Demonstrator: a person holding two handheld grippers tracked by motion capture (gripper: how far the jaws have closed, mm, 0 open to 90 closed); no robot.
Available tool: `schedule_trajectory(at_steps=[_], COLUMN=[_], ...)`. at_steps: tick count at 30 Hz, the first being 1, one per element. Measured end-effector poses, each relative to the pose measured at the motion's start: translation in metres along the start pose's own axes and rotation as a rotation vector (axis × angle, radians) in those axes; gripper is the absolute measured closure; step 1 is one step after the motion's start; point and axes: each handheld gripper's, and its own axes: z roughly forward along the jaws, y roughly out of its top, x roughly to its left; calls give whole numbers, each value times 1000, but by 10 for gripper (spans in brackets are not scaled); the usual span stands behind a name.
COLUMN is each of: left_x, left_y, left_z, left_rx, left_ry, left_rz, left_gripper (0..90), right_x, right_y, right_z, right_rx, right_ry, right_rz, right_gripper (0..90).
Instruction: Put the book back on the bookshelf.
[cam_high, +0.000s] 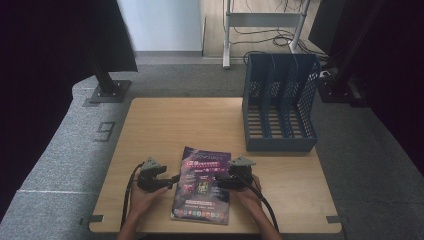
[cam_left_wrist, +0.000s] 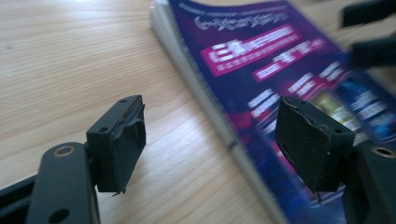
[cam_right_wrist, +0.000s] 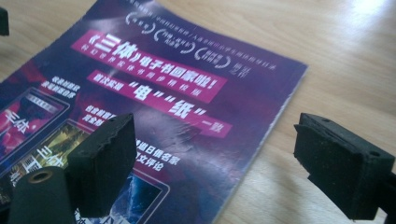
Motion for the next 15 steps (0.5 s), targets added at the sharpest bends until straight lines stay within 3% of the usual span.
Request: schedule_trajectory(at_steps=[6, 15], left_x=[-4, -4], left_y=[1, 2], left_z=[-1, 5], left_rx=[1, 23], left_ry=[14, 38], left_rz=[15, 27], left_gripper=[250, 248], right_x=[3, 2], right_y=[-4, -5], right_z=[8, 11], right_rx=[32, 39], right_ry=[-1, 5], right_rz=[-5, 1], right_gripper=[129, 133])
